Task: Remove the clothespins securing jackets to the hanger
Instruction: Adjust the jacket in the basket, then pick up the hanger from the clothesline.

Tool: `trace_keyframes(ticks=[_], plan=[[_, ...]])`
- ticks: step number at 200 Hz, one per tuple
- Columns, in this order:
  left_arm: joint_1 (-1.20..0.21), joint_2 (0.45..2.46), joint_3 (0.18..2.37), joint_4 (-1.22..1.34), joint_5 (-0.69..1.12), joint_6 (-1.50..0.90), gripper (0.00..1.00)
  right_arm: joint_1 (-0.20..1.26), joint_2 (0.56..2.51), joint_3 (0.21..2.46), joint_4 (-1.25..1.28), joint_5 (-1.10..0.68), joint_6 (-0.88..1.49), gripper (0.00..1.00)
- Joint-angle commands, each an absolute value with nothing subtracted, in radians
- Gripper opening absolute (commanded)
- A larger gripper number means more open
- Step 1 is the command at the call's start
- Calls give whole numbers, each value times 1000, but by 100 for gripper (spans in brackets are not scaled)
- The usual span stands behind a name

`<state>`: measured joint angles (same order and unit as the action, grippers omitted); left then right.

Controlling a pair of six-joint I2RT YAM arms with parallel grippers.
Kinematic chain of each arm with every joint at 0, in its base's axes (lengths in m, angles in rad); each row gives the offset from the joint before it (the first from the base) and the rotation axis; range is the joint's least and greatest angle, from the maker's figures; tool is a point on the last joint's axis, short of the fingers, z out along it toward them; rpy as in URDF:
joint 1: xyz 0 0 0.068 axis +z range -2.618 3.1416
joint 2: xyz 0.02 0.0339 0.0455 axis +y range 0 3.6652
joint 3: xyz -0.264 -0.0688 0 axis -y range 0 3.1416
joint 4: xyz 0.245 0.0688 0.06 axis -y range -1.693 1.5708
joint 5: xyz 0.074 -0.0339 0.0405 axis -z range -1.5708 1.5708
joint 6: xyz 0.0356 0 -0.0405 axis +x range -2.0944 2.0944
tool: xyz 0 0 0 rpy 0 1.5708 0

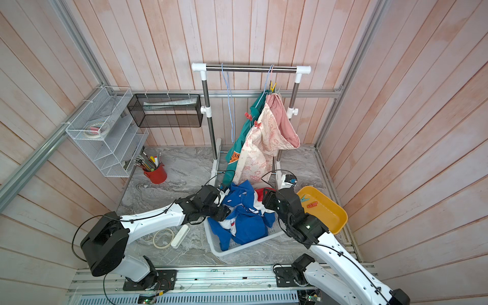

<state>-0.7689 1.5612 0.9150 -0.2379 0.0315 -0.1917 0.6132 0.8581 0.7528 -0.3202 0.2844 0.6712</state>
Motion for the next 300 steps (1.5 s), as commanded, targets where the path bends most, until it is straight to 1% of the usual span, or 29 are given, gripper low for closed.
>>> trace_keyframes(ticks=[1, 25, 38, 54, 76, 90, 124, 144, 161, 186, 226, 242, 254, 300], plan=[[-735, 1602, 916, -186, -72, -113, 66, 600, 945, 785, -207, 217, 579, 64], [-735, 1611, 916, -83, -83, -57, 68, 572, 1014, 741, -91, 123, 593, 63], [-735, 1595, 924, -70, -69, -67, 71, 569, 1053, 708, -45, 112, 597, 62], [-739, 1550, 927, -95, -62, -71, 73, 546, 1098, 664, -13, 86, 599, 62], [-739, 1456, 928, -183, -60, -118, 77, 513, 1123, 603, 3, 40, 619, 58], [-739, 1388, 936, -260, -38, -124, 80, 512, 1120, 587, -21, 31, 623, 56], [-735, 1231, 980, -431, 10, -118, 85, 514, 1083, 514, -57, -1, 681, 55], [-733, 1153, 1029, -465, 41, -109, 88, 525, 1046, 463, -82, -36, 720, 54], [-731, 1125, 1107, -455, 49, -102, 89, 555, 1001, 427, -107, -40, 767, 53], [-720, 1185, 1293, -442, 57, -95, 89, 615, 928, 398, -162, -17, 836, 53], [-650, 1408, 1609, -426, 124, -107, 78, 665, 774, 419, -301, 28, 909, 53], [-636, 1504, 1727, -441, 170, -109, 74, 669, 720, 429, -332, 52, 913, 59], [-636, 1566, 1804, -445, 194, -110, 74, 669, 701, 449, -349, 88, 909, 63], [-625, 1769, 2020, -458, 181, -115, 74, 668, 725, 604, -384, 206, 795, 76]])
